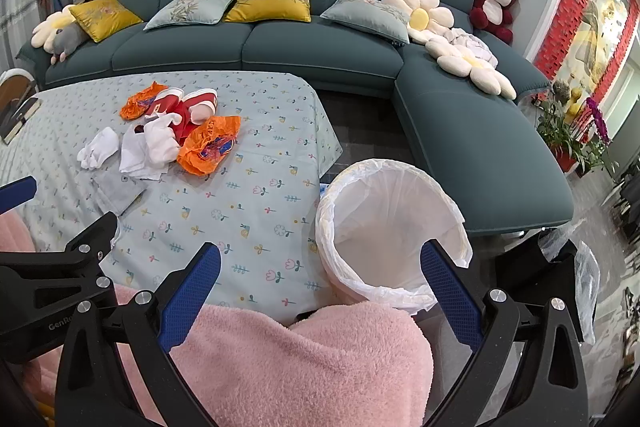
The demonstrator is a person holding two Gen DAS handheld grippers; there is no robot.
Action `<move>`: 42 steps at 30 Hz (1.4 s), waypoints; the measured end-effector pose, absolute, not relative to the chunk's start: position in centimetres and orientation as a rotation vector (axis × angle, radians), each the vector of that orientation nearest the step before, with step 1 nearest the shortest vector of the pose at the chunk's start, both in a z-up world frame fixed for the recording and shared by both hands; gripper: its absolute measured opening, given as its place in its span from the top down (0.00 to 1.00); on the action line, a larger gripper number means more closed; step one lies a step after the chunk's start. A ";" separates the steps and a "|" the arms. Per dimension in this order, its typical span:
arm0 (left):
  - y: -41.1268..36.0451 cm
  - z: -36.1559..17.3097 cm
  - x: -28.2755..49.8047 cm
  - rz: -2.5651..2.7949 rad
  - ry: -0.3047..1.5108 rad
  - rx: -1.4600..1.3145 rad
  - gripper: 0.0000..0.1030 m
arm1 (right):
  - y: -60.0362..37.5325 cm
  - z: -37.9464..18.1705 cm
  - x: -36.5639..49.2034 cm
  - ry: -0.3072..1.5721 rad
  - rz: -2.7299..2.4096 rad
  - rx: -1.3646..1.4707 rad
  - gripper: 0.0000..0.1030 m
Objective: Collect trash
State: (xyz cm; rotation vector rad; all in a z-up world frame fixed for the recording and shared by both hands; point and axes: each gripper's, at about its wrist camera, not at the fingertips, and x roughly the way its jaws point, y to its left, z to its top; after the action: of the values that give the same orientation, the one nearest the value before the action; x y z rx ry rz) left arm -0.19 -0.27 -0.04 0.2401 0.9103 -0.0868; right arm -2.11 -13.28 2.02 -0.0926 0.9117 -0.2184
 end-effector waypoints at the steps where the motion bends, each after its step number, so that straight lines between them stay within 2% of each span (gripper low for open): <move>1: -0.3 -0.1 -0.2 -0.087 0.911 0.240 0.07 | -13.3 2.1 -2.1 0.912 -0.219 -0.092 0.07; 24: 0.3 -0.5 0.0 -0.098 0.911 0.215 0.07 | -13.3 2.6 -2.1 0.857 -0.254 -0.091 0.07; 31: 2.4 -1.2 1.3 -0.075 0.924 0.150 0.07 | -12.7 2.7 -1.4 0.815 -0.261 -0.072 0.07; 42: 8.7 -3.5 5.5 -0.021 0.987 0.025 0.07 | -9.4 0.1 2.3 0.864 -0.194 -0.046 0.07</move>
State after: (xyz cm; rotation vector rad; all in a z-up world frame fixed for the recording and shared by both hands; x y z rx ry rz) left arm 5.49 8.71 -3.55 0.0249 0.9870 -0.0214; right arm 2.34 -9.44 0.13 -0.0461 0.8638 -0.1940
